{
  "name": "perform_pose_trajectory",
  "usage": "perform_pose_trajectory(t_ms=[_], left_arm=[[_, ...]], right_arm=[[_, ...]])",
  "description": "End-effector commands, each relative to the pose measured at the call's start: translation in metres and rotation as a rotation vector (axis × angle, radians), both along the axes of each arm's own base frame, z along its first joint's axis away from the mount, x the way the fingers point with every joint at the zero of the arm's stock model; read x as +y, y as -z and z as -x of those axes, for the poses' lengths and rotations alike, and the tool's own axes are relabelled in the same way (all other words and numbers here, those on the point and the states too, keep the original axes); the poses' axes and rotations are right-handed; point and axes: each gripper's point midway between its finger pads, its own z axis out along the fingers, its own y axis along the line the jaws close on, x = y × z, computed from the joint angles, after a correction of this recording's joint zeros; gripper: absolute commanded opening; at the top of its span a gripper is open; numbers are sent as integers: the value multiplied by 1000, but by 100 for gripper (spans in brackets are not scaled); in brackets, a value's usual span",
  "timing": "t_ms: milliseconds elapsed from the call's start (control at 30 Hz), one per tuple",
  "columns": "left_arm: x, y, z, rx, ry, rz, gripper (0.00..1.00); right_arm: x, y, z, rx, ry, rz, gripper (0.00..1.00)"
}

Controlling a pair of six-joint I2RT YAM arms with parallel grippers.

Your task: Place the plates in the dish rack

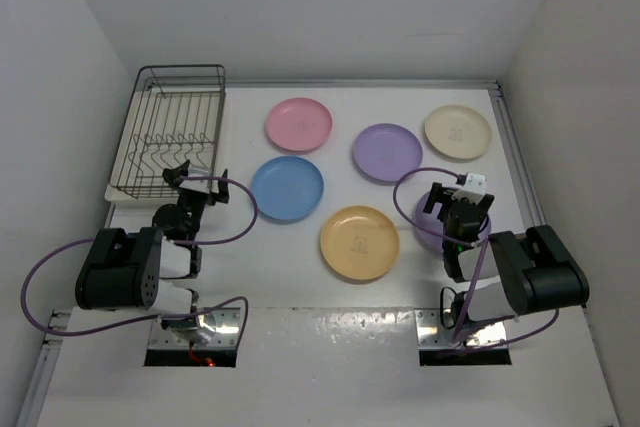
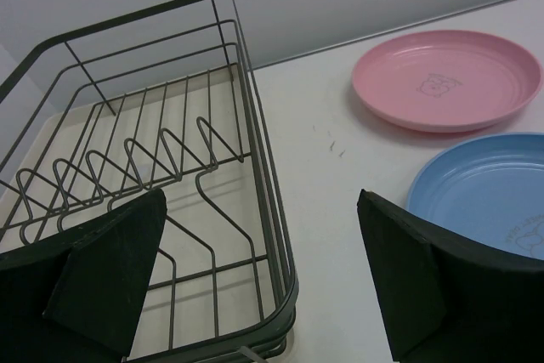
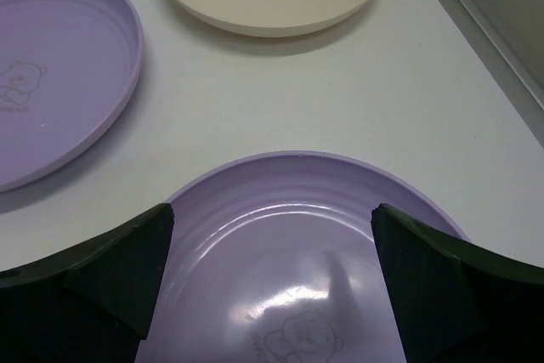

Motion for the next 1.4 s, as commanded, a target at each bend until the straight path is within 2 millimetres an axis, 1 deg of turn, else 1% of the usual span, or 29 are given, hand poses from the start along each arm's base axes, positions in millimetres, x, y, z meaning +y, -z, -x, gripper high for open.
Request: perform_pose_trajectory(t_ms=[0, 133, 233, 267, 300, 367, 400, 433, 500, 567, 633, 667, 700, 733, 767, 800, 833, 867, 900, 967, 1000, 1033, 1067, 1100, 1133, 1167, 1233, 1300, 1367], left_arm=[[-5, 41, 7, 160, 10, 75, 100], [-1, 32, 8, 128, -40, 68, 100], [8, 26, 14, 121, -106, 95, 100], [10, 11, 16, 79, -120, 99, 100], [10, 21, 20, 131, -122, 96, 100], [7, 18, 25, 142, -98, 78, 100], [2, 1, 29, 98, -77, 78, 100], [1, 11, 34, 146, -70, 63, 100], [-5, 5, 42, 133, -42, 34, 100], [-8, -4, 52, 112, -22, -1, 100], [-10, 2, 59, 162, -8, -14, 100], [-13, -13, 63, 123, 17, -66, 100], [-25, -30, 66, 95, 91, -109, 100], [-32, -22, 72, 151, 143, -152, 100], [-37, -36, 76, 108, 187, -249, 100], [-53, -63, 81, 57, 281, -296, 100], [-59, -72, 84, 55, 320, -330, 100], [-62, -76, 85, 97, 344, -291, 100], [-58, -105, 71, 122, 308, -229, 100], [-63, -127, 38, 298, 328, -104, 100], [-70, -158, 45, 268, 377, -130, 100], [-79, -129, 19, 433, 452, -125, 100], [-89, -112, 24, 578, 526, -109, 100], [-100, -113, 16, 646, 561, -71, 100], [-108, -140, 1, 639, 576, -68, 100], [-126, -103, 0, 807, 644, -82, 100], [-141, -103, -11, 838, 626, -158, 100], [-163, -83, -12, 875, 635, -250, 100], [-162, -70, -21, 901, 579, -309, 100]], right_arm=[[1, 9, 20, 14, -23, 5, 100], [20, -8, 22, -51, -150, 32, 100], [32, -4, 25, -8, -222, 65, 100], [35, -15, 20, -39, -233, 67, 100], [36, -13, 20, -20, -246, 80, 100], [42, -30, 15, -68, -278, 98, 100], [44, -33, 13, -70, -292, 108, 100], [46, -43, 10, -97, -297, 120, 100], [48, -43, 10, -84, -322, 139, 100], [54, -69, -5, -126, -356, 190, 100], [56, -72, -7, -111, -374, 206, 100], [57, -72, -7, -96, -391, 233, 100], [60, -86, -14, -120, -402, 243, 100], [62, -82, -11, -79, -428, 262, 100], [62, -82, -12, -57, -439, 284, 100], [65, -111, -23, -94, -440, 297, 100], [60, -80, -12, 83, -460, 314, 100], [60, -103, -22, 72, -455, 324, 100], [47, -116, -31, 88, -340, 276, 100], [38, -136, -39, 98, -169, 82, 100], [41, -129, -36, 156, -181, 60, 100], [44, -140, -40, 157, -198, 43, 100], [47, -135, -38, 195, -220, 28, 100], [54, -133, -39, 204, -271, -8, 100], [62, -132, -41, 201, -308, -37, 100], [64, -135, -45, 175, -312, -84, 90], [68, -132, -48, 192, -331, -107, 83], [67, -124, -44, 249, -308, -136, 87], [67, -120, -41, 289, -297, -148, 99]])
